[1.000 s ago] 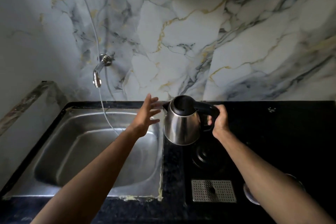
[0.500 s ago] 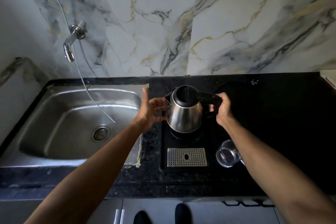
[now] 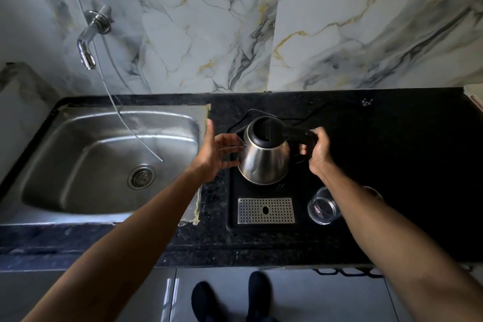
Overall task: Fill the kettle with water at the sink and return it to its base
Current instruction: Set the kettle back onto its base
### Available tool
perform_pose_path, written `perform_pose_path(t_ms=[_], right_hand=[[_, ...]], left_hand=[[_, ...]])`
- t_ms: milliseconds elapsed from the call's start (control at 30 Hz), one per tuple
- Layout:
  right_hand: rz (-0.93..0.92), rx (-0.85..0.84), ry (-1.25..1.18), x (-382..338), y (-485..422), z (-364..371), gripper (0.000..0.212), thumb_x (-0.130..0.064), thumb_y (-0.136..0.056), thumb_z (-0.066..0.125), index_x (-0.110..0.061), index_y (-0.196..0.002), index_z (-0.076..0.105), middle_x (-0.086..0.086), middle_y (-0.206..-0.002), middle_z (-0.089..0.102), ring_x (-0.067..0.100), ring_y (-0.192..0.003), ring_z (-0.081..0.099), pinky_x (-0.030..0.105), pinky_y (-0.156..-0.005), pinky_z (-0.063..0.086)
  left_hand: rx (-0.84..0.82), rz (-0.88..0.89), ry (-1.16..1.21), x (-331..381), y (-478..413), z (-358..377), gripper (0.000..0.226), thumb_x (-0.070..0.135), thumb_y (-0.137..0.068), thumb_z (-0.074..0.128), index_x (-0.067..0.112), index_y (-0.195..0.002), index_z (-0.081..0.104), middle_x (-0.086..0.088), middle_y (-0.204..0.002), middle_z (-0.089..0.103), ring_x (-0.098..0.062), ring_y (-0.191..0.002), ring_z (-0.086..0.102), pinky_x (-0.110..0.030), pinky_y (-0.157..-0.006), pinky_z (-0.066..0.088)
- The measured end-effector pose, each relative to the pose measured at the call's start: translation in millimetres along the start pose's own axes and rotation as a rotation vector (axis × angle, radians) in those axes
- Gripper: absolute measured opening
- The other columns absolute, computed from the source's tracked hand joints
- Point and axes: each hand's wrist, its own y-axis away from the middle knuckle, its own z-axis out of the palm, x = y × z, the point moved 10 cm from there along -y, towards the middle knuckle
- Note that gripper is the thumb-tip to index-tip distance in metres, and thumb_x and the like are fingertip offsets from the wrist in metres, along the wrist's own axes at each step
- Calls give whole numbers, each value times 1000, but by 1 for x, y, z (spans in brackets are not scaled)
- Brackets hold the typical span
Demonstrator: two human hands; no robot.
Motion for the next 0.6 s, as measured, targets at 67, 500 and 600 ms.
perform_pose_path(t_ms=[67, 500, 600], right_hand=[[0, 7, 4, 4, 1, -4, 25, -39, -67, 49, -15, -59, 52, -5, -43, 49, 10, -36, 38, 22, -37, 26], [59, -123, 195, -2, -5, -5, 36, -42, -74, 50, -19, -58, 72, -1, -60, 68, 14, -59, 64, 25, -59, 49], [17, -131, 541, -36, -19, 3, 34, -44, -84, 50, -19, -76, 71, -1, -78, 72, 18, -80, 63, 34, -72, 42]], left_hand=[[0, -11, -3, -5, -1, 0, 91, 87, -79, 23, 12, -100, 70, -8, -101, 76, -34, -118, 60, -63, -98, 48], [-40, -35, -127, 3, 0, 3, 90, 86, -80, 19, 15, -106, 68, -9, -112, 72, -30, -116, 60, -59, -100, 47], [-33, -6, -313, 32, 8, -2, 91, 79, -87, 14, 13, -133, 54, -8, -133, 57, -29, -124, 50, -55, -108, 39]])
